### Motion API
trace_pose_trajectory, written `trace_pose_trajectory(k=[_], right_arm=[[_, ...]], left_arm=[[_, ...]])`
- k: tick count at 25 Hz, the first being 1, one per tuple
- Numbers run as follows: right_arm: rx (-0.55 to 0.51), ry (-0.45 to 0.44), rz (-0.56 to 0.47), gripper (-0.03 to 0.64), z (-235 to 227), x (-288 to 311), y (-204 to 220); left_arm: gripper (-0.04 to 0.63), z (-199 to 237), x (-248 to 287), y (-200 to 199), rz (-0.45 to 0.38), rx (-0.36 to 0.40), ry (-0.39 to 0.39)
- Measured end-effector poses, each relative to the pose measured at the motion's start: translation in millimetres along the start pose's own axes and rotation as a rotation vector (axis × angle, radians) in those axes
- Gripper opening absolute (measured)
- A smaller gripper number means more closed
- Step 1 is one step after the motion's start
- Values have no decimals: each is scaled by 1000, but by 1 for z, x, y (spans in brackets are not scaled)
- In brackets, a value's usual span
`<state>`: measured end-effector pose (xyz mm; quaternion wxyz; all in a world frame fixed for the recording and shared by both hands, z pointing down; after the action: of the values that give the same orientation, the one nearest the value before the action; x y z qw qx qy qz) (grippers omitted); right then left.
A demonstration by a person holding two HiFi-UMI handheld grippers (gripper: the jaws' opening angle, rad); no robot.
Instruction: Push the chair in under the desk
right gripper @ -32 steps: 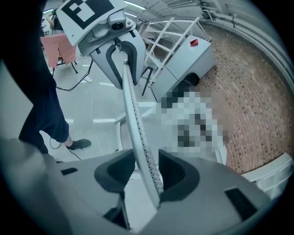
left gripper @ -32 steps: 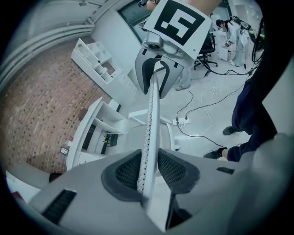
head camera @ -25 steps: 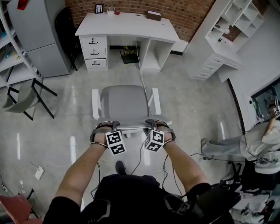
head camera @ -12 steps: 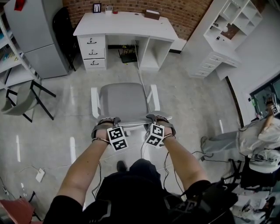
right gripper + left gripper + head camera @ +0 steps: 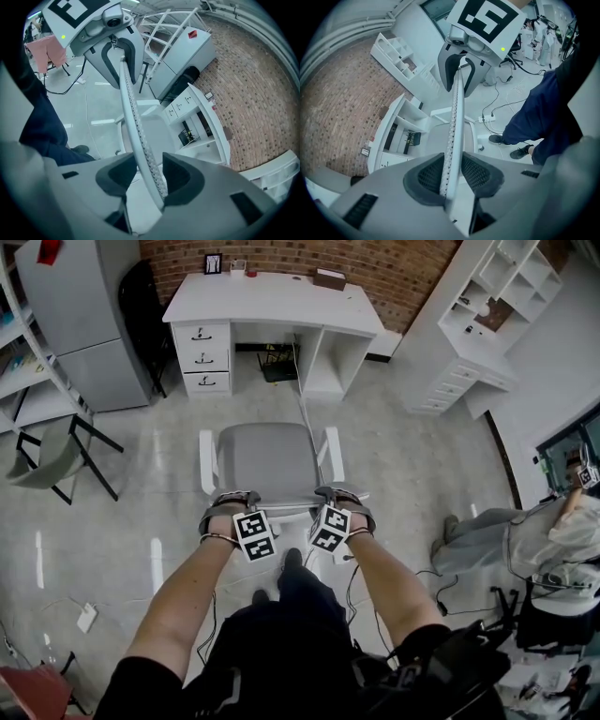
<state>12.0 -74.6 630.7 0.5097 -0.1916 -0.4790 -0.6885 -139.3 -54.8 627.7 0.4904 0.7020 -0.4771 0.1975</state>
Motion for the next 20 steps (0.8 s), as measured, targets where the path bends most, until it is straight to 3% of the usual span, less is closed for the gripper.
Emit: trace_pose_trajectory(k=[6, 12, 20], right_arm=[[1, -10, -11, 173, -9, 7, -8], [8, -33, 0, 169, -23, 24, -7], [-6, -45, 13, 169, -53, 31, 10]], left_arm=[[123, 14, 7, 8, 55, -17, 16], [118, 29, 16, 14, 54, 13, -7], [114, 47, 36, -2, 51, -4, 15]])
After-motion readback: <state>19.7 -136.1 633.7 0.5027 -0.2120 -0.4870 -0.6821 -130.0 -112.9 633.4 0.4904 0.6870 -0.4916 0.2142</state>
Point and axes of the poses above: the fingertips, and each gripper's own axes: x forward along the fingers, z to its left, y out of its underside, the point moved 7 cm from there along -x, backward along the fingers, and after that the axes turned 15 degrees about -z, right-handed, at the moved point
